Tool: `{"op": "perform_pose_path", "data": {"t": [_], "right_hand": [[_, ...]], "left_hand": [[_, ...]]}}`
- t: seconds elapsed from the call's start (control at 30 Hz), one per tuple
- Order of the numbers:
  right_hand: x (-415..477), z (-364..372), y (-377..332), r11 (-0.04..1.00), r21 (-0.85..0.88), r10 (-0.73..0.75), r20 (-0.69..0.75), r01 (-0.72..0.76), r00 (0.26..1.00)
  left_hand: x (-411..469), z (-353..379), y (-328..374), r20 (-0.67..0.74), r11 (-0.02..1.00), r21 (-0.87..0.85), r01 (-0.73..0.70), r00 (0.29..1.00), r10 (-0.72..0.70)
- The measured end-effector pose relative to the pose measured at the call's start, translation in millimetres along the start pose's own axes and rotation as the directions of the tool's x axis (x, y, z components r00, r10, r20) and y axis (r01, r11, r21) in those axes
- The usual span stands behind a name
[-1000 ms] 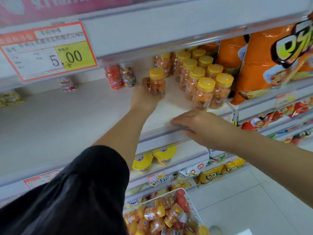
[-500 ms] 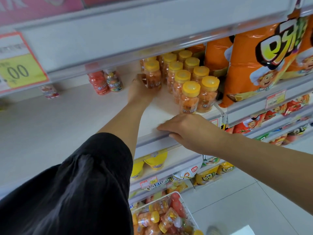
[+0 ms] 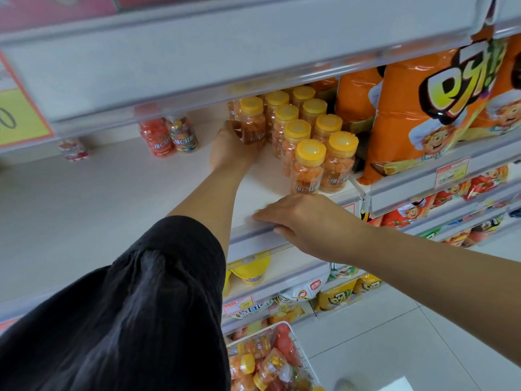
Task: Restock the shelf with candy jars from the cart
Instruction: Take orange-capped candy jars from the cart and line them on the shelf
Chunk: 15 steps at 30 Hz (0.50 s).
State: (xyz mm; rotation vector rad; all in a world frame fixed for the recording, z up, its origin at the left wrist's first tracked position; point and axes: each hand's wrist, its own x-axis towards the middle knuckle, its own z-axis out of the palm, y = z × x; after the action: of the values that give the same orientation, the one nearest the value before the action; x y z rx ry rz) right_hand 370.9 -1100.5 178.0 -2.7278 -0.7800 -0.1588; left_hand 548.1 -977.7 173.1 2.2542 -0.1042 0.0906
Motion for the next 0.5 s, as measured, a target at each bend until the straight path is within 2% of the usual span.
{"op": "perform_pose_path", "data": {"t": [0.2, 0.37, 0.5], "right_hand": [[-0.5, 0.8, 0.5, 1.000, -0.003, -0.006, -0.019, 0.006, 1.000], [-1.0, -4.1, -4.9, 0.999, 0.030, 0.035, 0.016, -0.036, 0.999], [-16.4, 1.3, -24.3, 0.999, 0.016, -0.039, -0.174, 0.042, 0.984]], "left_hand": [[-11.4, -9.9, 1.3, 0.024, 1.000, -0.022, -0.002, 1.000, 0.002], [-65.8, -53.1, 0.0, 0.027, 0.995, -0.100, -0.025, 0.999, 0.027], [-149.7, -94.3, -11.1, -0.034, 0.963, -0.228, -0.141, 0.990, 0.137]]}}
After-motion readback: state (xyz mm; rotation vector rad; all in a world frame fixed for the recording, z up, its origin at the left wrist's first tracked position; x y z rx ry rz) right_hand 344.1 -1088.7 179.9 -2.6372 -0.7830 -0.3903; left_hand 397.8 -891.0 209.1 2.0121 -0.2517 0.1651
